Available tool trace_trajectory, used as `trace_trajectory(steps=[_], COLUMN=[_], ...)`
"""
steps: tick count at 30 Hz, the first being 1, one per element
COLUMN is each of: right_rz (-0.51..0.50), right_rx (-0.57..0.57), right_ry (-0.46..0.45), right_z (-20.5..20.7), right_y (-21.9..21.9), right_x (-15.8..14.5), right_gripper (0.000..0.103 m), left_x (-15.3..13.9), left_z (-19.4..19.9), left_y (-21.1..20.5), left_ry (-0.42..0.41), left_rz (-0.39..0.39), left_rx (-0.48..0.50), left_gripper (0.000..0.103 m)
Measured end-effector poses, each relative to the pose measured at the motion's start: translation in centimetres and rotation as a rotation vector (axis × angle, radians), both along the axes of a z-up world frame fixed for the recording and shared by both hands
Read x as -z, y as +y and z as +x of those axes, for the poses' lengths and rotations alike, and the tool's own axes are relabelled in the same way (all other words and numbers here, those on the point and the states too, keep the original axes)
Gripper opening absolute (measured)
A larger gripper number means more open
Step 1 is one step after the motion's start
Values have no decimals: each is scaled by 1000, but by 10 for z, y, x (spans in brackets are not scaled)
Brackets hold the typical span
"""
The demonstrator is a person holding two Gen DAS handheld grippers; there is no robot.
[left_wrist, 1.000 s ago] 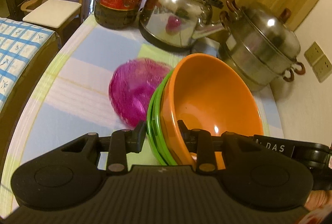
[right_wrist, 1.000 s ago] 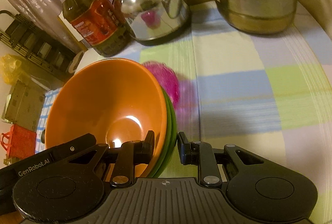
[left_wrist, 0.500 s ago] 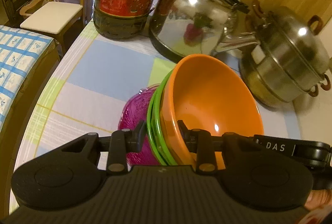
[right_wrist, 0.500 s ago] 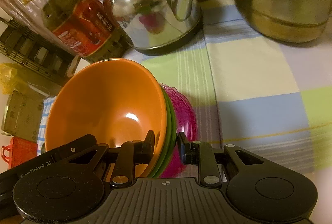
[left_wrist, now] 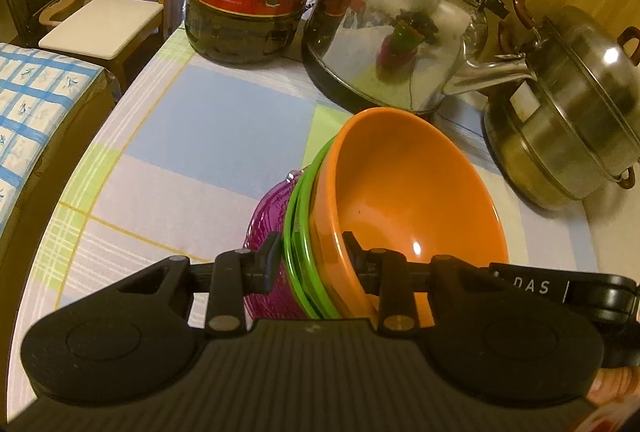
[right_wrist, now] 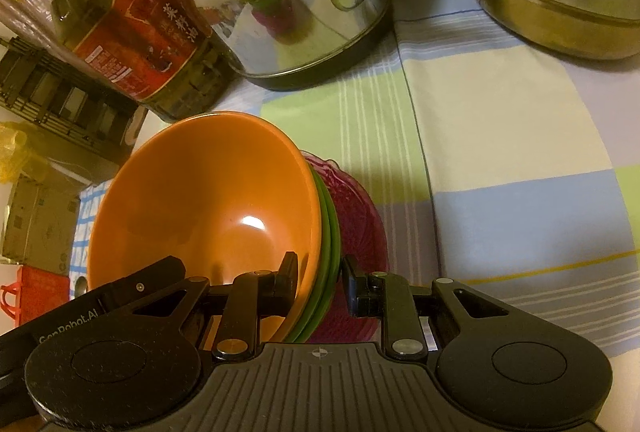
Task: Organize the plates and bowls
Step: 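Lower the bowl stack onto the pink plates and open both grippers, then withdraw both grippers back from the stacked bowls and plates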
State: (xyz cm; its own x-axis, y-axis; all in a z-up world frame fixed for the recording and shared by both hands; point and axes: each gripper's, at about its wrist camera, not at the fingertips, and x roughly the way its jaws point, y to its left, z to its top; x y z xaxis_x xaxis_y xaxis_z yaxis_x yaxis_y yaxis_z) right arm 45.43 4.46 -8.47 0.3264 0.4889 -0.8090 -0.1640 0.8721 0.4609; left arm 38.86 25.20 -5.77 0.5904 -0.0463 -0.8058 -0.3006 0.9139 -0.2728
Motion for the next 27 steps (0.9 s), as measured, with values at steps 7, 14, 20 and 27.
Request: trace_trajectory(steps=[7,14,20,27], right_rz=[-2,0,-3,57], right_rx=[-7,-28,-21,-21], right_ry=[-15,-49,-108,-169], right_z=[-3,-5,-18,-49], right_y=[2,2,-8,-28], right_x=[1,-5,-23,-52], right_gripper=[24,40,57,58], left_x=[2,0,-18,-50], left_z=[0,-8,-28,-70], left_y=[0,1,5,4], left_ry=[-3,-38,-89,-167], left_rz=[12,21,21,32], left_rx=[1,-18,-56,-101], left_gripper=[27,41,70,79])
